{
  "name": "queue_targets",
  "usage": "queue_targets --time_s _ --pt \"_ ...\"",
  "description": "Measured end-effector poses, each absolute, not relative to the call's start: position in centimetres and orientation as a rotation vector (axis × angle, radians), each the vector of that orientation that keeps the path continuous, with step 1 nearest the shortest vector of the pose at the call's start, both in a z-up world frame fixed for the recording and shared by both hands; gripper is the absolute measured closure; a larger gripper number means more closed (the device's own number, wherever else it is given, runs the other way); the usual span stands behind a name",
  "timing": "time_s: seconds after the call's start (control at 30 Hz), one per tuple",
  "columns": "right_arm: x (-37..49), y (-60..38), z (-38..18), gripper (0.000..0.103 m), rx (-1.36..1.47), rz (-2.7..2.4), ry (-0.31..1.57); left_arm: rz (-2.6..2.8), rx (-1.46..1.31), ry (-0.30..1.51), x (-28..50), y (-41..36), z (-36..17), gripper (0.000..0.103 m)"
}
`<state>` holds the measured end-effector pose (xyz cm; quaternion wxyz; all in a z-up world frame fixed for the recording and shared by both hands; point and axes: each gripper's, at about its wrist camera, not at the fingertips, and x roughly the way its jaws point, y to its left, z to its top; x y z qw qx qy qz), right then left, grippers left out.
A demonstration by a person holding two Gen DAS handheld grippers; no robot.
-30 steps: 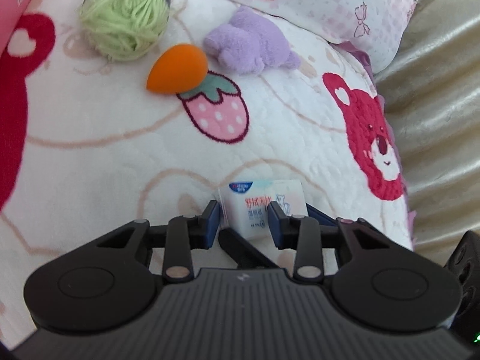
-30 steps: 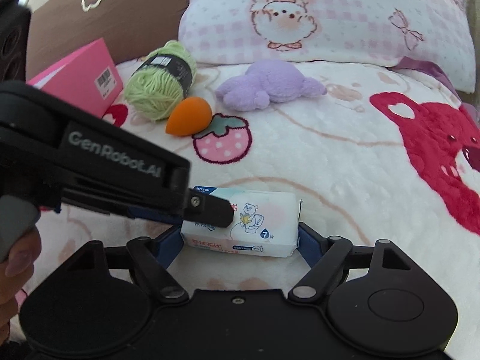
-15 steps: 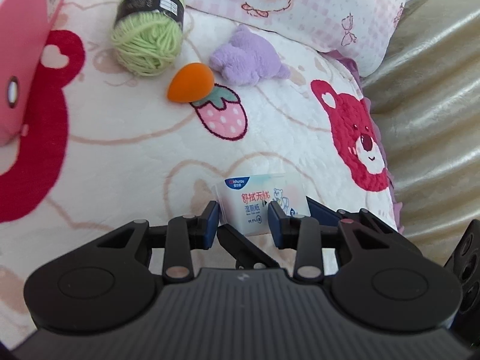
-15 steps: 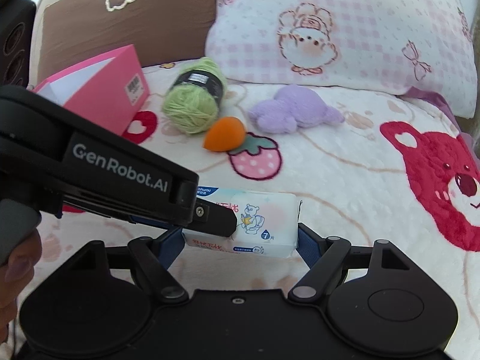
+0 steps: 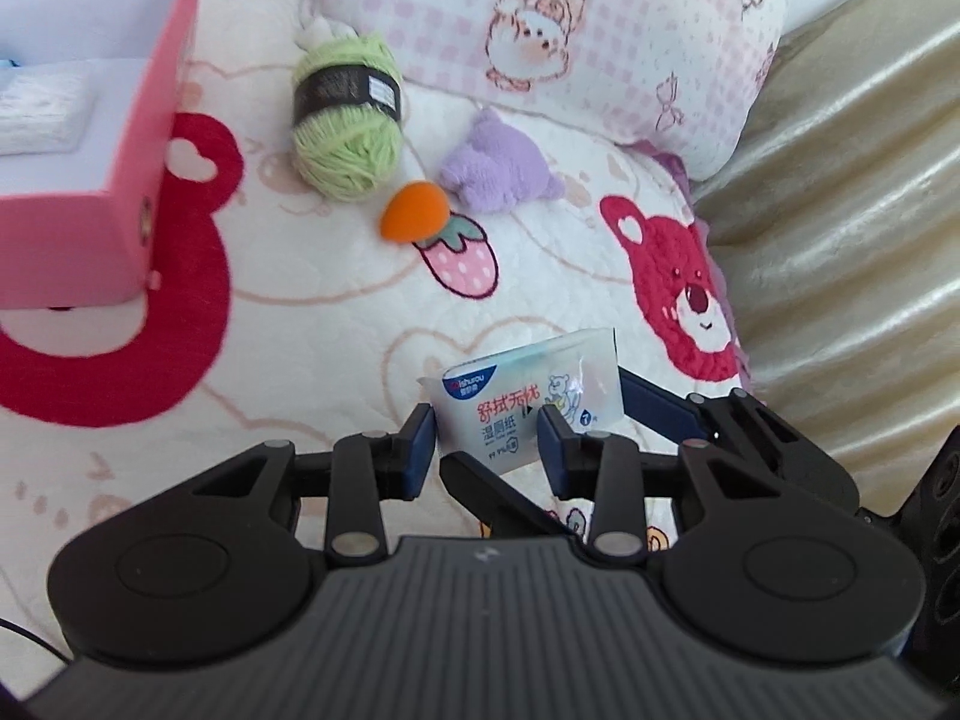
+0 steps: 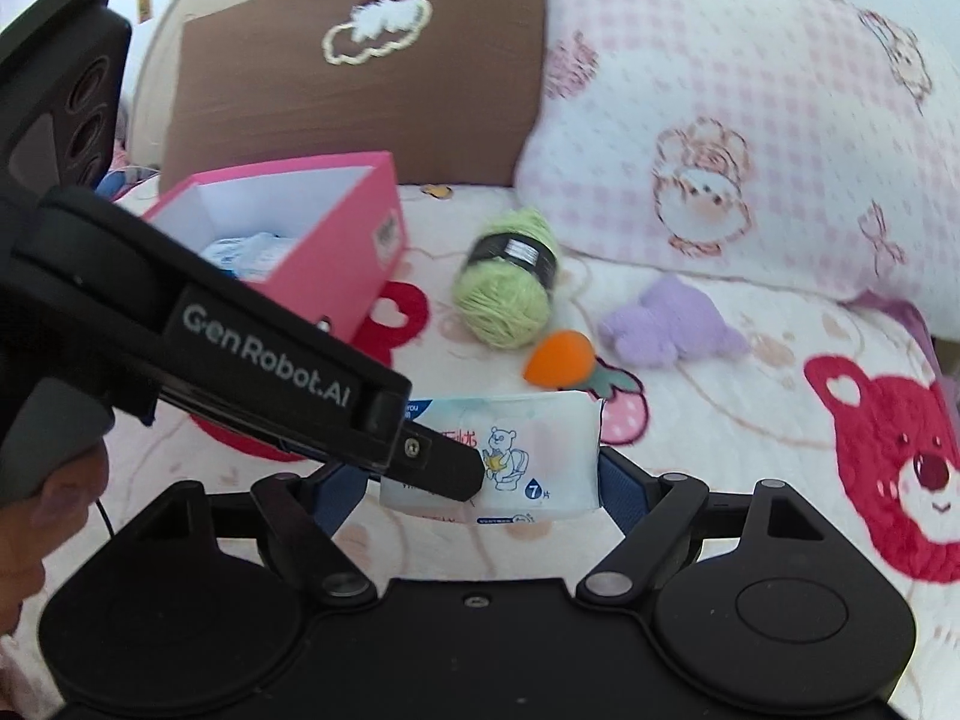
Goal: Organize objects
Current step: 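Carry the tissue pack with the left gripper over the pink box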
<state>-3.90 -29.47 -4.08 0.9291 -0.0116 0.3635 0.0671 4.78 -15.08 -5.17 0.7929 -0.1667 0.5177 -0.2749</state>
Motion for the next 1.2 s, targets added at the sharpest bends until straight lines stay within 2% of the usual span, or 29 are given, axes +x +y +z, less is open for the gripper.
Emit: queue_targets --time_s 0.5,1.2 --pt "-4.0 -25.3 -0.8 0.017 -0.028 0.222 0.784 -0.550 -0.328 1.109 3.4 -10.2 -1.6 0.068" --pt "-3.4 -20.5 1.8 0.017 -0.073 0.309 0.833 -0.500 -0.361 1.103 2.6 -4.5 0.4 0.067"
